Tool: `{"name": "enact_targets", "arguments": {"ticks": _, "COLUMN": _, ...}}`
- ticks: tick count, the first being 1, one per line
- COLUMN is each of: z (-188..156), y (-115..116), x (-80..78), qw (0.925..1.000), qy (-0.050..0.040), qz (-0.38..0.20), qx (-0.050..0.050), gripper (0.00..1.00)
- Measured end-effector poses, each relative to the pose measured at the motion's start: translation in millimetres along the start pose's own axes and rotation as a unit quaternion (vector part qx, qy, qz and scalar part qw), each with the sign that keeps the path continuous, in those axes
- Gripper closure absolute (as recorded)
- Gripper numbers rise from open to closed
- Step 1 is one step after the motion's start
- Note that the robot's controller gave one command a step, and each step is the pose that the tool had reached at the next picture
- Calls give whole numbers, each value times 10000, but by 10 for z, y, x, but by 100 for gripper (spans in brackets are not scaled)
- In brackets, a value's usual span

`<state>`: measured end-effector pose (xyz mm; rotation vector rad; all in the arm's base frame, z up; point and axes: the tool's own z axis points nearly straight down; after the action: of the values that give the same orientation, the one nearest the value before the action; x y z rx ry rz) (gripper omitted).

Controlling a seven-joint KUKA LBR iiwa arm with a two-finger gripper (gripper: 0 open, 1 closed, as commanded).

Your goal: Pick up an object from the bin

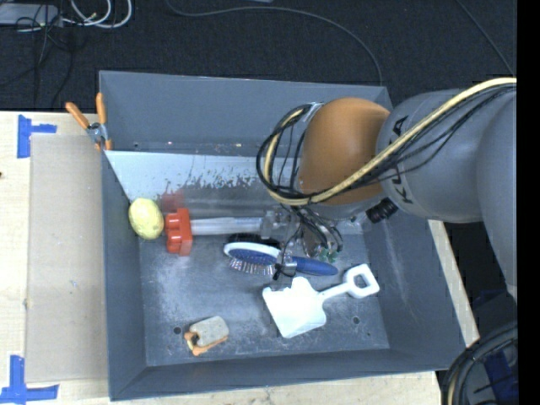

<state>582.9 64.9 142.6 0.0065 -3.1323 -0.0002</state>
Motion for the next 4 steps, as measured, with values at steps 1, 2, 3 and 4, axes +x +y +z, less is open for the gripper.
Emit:
{"name": "enact_targets", "arguments": {"ticks": 1, "z": -48, "y": -3, "x": -16, "qw": 10000, "qy": -38, "qz": 7, "qx": -3, "gripper": 0}}
{"name": "enact_targets", "arguments": {"ticks": 2, "z": 443, "y": 16, "x": -288, "qw": 9998, "qy": -60, "qz": -191, "qx": -4, "gripper": 0}}
{"name": "enact_targets", "arguments": {"ticks": 3, "z": 764, "y": -20, "x": -300, "qw": 9972, "qy": 12, "qz": 748, "qx": -5, "gripper": 0}}
{"name": "enact_targets", "arguments": {"ticks": 4, "z": 742, "y": -12, "x": -289, "qw": 9973, "qy": -15, "qz": 740, "qx": 3, "gripper": 0}}
